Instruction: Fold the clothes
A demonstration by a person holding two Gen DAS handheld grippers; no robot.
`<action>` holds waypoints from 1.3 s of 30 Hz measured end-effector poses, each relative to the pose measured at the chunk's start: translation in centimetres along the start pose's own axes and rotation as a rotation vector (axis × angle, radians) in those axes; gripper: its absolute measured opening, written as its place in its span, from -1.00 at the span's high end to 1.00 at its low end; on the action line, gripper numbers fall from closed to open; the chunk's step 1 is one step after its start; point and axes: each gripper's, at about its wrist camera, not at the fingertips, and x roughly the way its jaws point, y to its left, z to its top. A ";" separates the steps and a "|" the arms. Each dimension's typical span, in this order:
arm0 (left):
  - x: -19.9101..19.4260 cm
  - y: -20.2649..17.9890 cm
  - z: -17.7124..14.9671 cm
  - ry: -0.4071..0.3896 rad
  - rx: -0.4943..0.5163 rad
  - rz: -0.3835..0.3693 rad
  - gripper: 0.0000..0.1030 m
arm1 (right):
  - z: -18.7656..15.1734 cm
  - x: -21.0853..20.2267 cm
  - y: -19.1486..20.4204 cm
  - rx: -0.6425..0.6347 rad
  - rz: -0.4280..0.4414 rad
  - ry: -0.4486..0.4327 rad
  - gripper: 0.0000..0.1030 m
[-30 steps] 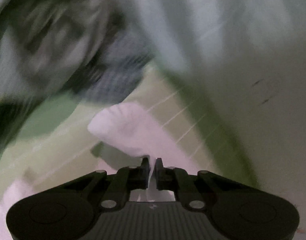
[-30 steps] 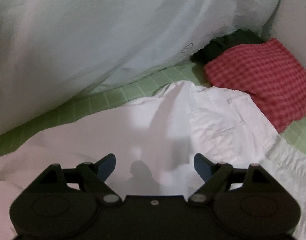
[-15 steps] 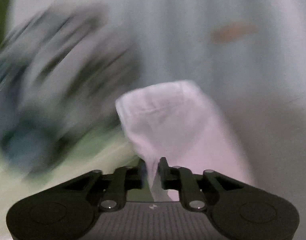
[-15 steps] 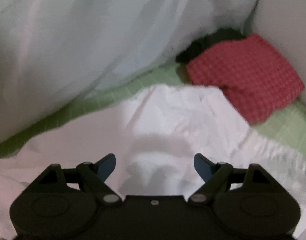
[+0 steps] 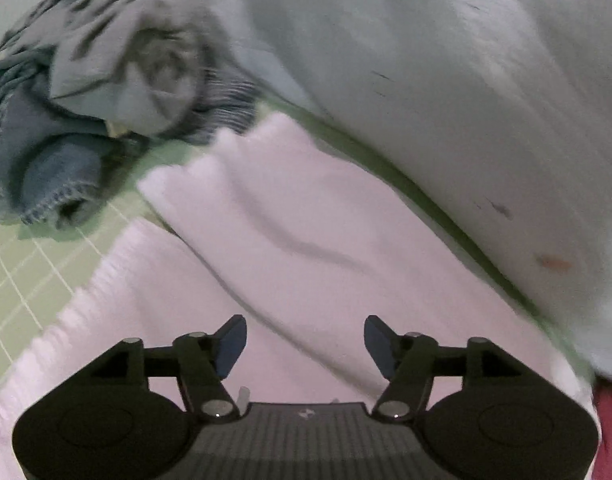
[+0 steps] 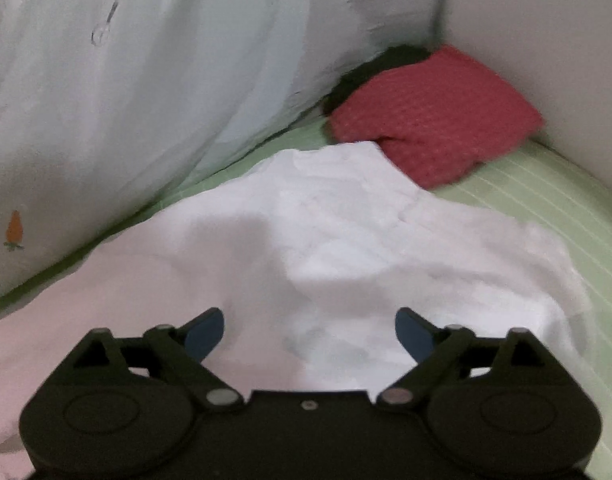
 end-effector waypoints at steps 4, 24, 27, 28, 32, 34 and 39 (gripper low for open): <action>-2.4 -1.8 -3.8 0.018 0.075 -0.014 -0.41 | -2.7 -2.4 -4.4 0.080 -0.046 0.014 -0.92; -11.6 2.4 -15.6 0.059 -0.026 0.144 -0.50 | -3.1 0.6 -13.1 0.054 -0.011 0.146 0.21; -11.7 4.7 -15.3 0.060 -0.075 0.202 -0.50 | -3.6 -0.3 -13.3 -0.010 0.021 0.142 0.76; -11.8 5.5 -15.1 0.058 -0.092 0.219 -0.50 | -3.8 -0.7 -13.5 -0.022 0.026 0.137 0.81; -12.2 9.2 -13.9 0.040 -0.168 0.266 -0.50 | -4.3 -2.8 -14.7 -0.015 -0.010 0.114 0.82; -11.9 11.7 -13.3 0.050 -0.214 0.296 -0.50 | -4.8 -3.4 -14.9 0.017 -0.040 0.119 0.82; -9.9 17.1 -12.1 0.087 -0.294 0.335 -0.50 | -5.3 -4.0 -13.8 0.053 -0.104 0.118 0.82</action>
